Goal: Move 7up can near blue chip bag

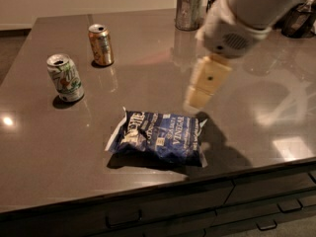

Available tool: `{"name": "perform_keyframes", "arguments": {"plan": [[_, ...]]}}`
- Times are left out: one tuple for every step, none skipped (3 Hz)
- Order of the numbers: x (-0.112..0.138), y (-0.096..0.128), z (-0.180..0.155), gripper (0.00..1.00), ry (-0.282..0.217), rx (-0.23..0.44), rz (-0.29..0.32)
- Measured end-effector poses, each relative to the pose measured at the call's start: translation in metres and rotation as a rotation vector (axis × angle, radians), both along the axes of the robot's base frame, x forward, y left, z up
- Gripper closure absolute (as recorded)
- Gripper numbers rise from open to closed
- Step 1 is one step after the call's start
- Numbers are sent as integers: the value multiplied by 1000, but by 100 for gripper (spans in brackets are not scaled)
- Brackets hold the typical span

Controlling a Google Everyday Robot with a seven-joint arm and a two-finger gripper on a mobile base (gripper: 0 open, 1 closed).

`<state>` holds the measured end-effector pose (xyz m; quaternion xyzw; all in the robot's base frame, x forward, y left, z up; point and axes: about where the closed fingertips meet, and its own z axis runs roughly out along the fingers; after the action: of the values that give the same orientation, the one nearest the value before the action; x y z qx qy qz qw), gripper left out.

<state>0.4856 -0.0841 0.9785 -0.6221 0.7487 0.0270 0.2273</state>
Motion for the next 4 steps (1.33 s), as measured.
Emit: {"name": "perform_keyframes", "arguments": {"plan": [[19, 58, -9, 0, -7, 69, 14], [34, 112, -16, 0, -23, 124, 23], [53, 160, -21, 0, -40, 200, 9], [69, 206, -30, 0, -27, 257, 12]]}}
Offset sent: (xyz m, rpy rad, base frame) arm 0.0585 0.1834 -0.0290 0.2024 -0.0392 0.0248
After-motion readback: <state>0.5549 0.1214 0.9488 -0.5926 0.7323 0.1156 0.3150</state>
